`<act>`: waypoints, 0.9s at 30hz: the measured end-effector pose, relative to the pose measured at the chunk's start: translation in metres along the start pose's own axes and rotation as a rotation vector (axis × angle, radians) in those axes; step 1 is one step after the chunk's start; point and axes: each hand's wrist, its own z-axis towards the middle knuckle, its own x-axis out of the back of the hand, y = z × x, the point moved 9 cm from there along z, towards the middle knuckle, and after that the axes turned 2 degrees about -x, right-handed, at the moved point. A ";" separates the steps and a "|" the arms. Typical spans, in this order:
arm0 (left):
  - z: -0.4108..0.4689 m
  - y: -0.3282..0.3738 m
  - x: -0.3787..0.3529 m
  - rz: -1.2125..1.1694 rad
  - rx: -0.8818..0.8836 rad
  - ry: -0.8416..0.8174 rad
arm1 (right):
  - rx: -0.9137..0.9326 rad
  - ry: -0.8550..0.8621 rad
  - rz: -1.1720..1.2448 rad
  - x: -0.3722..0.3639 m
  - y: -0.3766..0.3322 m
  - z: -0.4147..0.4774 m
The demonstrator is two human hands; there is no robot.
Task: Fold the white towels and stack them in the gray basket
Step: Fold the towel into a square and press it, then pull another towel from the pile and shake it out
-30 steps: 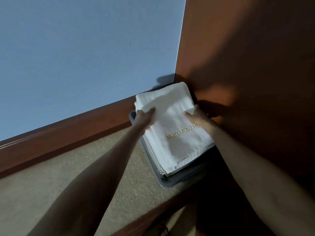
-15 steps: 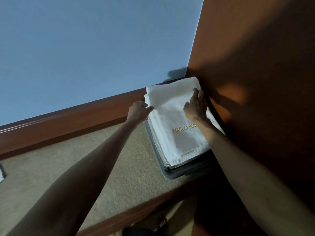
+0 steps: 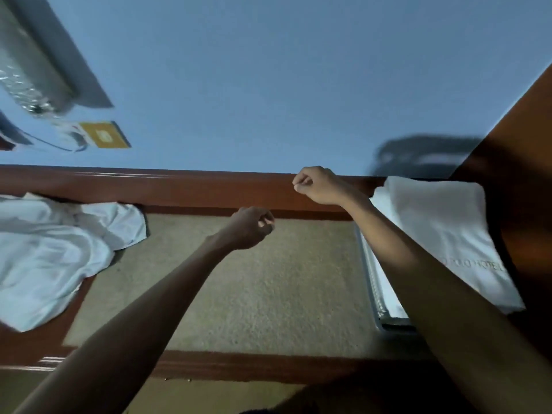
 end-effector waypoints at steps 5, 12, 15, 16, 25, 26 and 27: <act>-0.077 -0.098 0.075 0.045 0.079 0.055 | 0.098 -0.107 -0.059 -0.086 -0.129 0.031; -0.193 -0.246 0.166 0.097 0.252 0.116 | 0.210 -0.240 -0.150 -0.216 -0.300 0.057; -0.241 -0.302 0.191 0.090 0.335 0.122 | 0.253 -0.299 -0.168 -0.269 -0.356 0.066; -0.256 -0.318 0.199 0.085 0.353 0.128 | 0.261 -0.325 -0.184 -0.286 -0.372 0.069; -0.354 -0.454 0.248 -0.001 0.551 0.249 | 0.326 -0.531 -0.302 -0.431 -0.485 0.105; -0.362 -0.469 0.250 -0.011 0.570 0.249 | 0.333 -0.557 -0.304 -0.448 -0.496 0.109; -0.369 -0.485 0.253 -0.018 0.587 0.250 | 0.343 -0.584 -0.295 -0.465 -0.507 0.112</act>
